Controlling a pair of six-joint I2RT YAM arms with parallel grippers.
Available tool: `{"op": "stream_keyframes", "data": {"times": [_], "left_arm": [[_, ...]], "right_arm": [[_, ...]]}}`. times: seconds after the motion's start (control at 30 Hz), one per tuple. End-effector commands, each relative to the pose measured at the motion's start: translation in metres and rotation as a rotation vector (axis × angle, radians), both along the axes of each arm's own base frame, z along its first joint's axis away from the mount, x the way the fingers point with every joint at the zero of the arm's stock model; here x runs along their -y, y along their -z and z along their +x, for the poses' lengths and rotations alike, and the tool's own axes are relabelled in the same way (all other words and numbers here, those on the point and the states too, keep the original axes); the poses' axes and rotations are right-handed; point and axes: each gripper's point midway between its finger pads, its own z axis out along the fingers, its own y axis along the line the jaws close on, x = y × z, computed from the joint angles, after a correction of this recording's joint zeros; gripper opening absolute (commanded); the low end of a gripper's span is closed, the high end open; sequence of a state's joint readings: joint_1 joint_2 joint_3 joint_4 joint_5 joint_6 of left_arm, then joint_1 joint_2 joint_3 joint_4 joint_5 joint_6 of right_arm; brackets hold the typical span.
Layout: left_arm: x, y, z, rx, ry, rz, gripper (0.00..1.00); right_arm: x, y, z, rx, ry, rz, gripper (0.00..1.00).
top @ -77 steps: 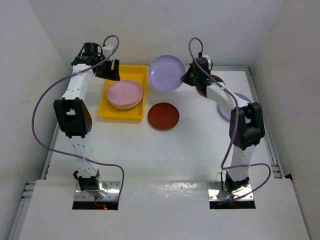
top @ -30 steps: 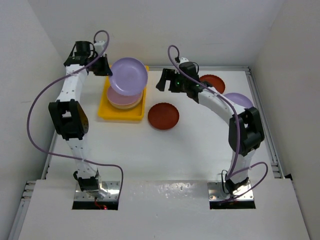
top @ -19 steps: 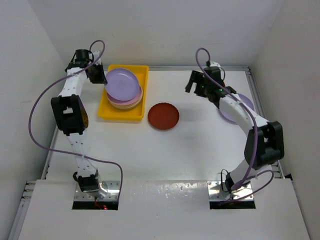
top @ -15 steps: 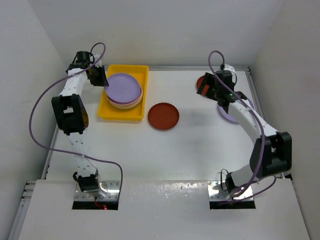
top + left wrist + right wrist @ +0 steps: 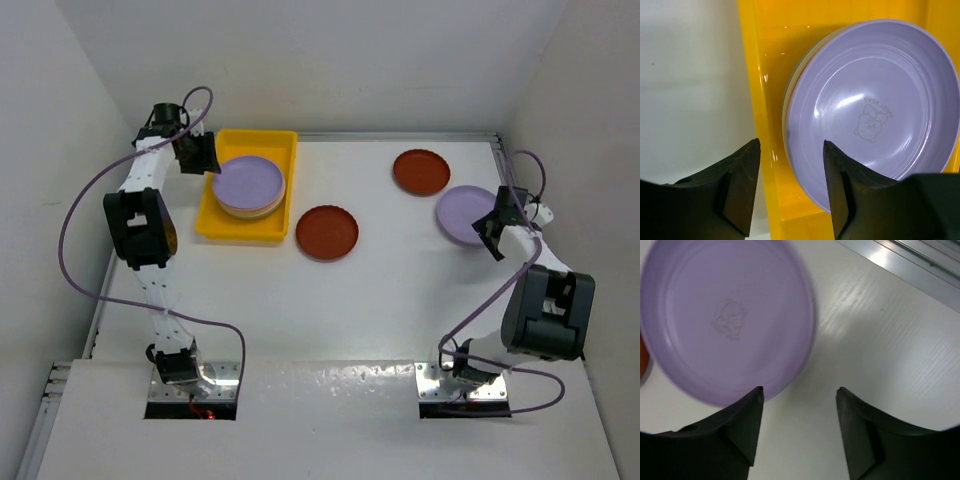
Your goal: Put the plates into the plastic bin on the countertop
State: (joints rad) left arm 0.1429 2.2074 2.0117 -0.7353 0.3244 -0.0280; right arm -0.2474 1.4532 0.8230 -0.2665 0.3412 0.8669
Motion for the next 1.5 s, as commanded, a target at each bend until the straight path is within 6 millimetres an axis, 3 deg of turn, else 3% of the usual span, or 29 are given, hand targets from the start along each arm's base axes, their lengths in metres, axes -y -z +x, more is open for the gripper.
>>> {"op": "stream_keyframes", "data": {"times": [0.0, 0.1, 0.2, 0.33, 0.4, 0.43, 0.47, 0.53, 0.63, 0.7, 0.73, 0.8, 0.83, 0.87, 0.93, 0.97, 1.0, 1.03, 1.07, 1.13, 1.17, 1.2, 1.23, 1.27, 1.3, 1.4, 1.47], "left_arm": [[0.002, -0.074, 0.002, 0.157, 0.03, 0.044, 0.56], [0.002, -0.093, -0.001, 0.196, 0.036, 0.056, 0.57], [0.001, -0.095, -0.005, 0.195, 0.044, 0.075, 0.59], [0.001, -0.102, -0.009, 0.209, 0.05, 0.084, 0.59], [0.001, -0.103, -0.013, 0.2, 0.05, 0.082, 0.59], [0.001, -0.107, -0.014, 0.209, 0.05, 0.084, 0.61], [0.001, -0.107, -0.014, 0.209, 0.05, 0.084, 0.61], [0.008, -0.113, -0.016, 0.223, 0.071, 0.084, 0.63], [0.018, -0.118, -0.019, 0.234, 0.116, 0.077, 0.63], [0.037, -0.124, -0.02, 0.258, 0.187, 0.084, 0.67], [0.048, -0.131, -0.023, 0.279, 0.227, 0.068, 0.67], [0.07, -0.136, -0.028, 0.296, 0.311, 0.057, 0.7], [0.085, -0.138, -0.031, 0.309, 0.367, 0.022, 0.71], [0.095, -0.144, -0.035, 0.328, 0.408, 0.005, 0.72], [0.123, -0.153, -0.046, 0.352, 0.513, -0.052, 0.73], [0.132, -0.158, -0.048, 0.366, 0.539, -0.069, 0.73], [0.145, -0.165, -0.054, 0.383, 0.58, -0.08, 0.75], [0.152, -0.169, -0.056, 0.394, 0.6, -0.091, 0.75], [0.159, -0.171, -0.059, 0.401, 0.629, -0.103, 0.75], [0.173, -0.179, -0.064, 0.419, 0.659, -0.104, 0.77], [0.174, -0.178, -0.063, 0.416, 0.652, -0.088, 0.78], [0.175, -0.176, -0.062, 0.413, 0.644, -0.071, 0.78], [0.181, -0.174, -0.063, 0.409, 0.644, -0.052, 0.78], [0.173, -0.165, -0.057, 0.387, 0.591, 0.015, 0.78], [0.164, -0.16, -0.05, 0.374, 0.531, 0.099, 0.78], [0.149, -0.148, -0.043, 0.34, 0.463, 0.162, 0.78], [0.149, -0.144, -0.047, 0.332, 0.483, 0.142, 0.77]], "right_arm": [[0.017, 0.009, 0.012, 0.081, 0.117, 0.05, 0.62], [0.031, 0.019, 0.023, 0.088, 0.152, 0.053, 0.63], [0.036, 0.036, 0.035, 0.05, 0.146, 0.1, 0.63], [0.032, 0.065, 0.034, -0.034, 0.137, 0.166, 0.52], [0.028, 0.072, 0.028, -0.058, 0.137, 0.185, 0.27], [0.025, 0.074, 0.023, -0.061, 0.155, 0.199, 0.1], [0.024, 0.074, 0.021, -0.061, 0.155, 0.199, 0.02], [0.024, 0.069, 0.009, -0.045, 0.174, 0.176, 0.0], [0.031, 0.042, -0.003, -0.008, 0.207, 0.073, 0.0], [0.04, 0.011, -0.006, 0.042, 0.217, -0.058, 0.0], [0.035, -0.024, 0.005, 0.13, 0.152, -0.129, 0.0], [0.026, -0.049, 0.016, 0.18, 0.101, -0.213, 0.0], [0.011, -0.077, 0.031, 0.261, 0.028, -0.255, 0.0], [0.002, -0.09, 0.039, 0.28, -0.032, -0.279, 0.0], [-0.041, -0.115, 0.066, 0.357, -0.195, -0.294, 0.0], [-0.074, -0.136, 0.082, 0.407, -0.301, -0.297, 0.0], [-0.088, -0.137, 0.09, 0.401, -0.361, -0.311, 0.0], [-0.117, -0.139, 0.096, 0.415, -0.444, -0.298, 0.0], [-0.159, -0.141, 0.114, 0.416, -0.601, -0.28, 0.0], [-0.21, -0.138, 0.12, 0.406, -0.761, -0.25, 0.0], [-0.25, -0.134, 0.131, 0.371, -0.894, -0.223, 0.0], [-0.265, -0.135, 0.134, 0.368, -0.936, -0.221, 0.0], [-0.308, -0.147, 0.13, 0.404, -1.045, -0.197, 0.0], [-0.324, -0.137, 0.136, 0.381, -1.098, -0.207, 0.0], [-0.352, -0.135, 0.133, 0.402, -1.162, -0.189, 0.0], [-0.378, -0.159, 0.136, 0.493, -1.204, -0.14, 0.0], [-0.396, -0.159, 0.133, 0.517, -1.244, -0.093, 0.0]]}}
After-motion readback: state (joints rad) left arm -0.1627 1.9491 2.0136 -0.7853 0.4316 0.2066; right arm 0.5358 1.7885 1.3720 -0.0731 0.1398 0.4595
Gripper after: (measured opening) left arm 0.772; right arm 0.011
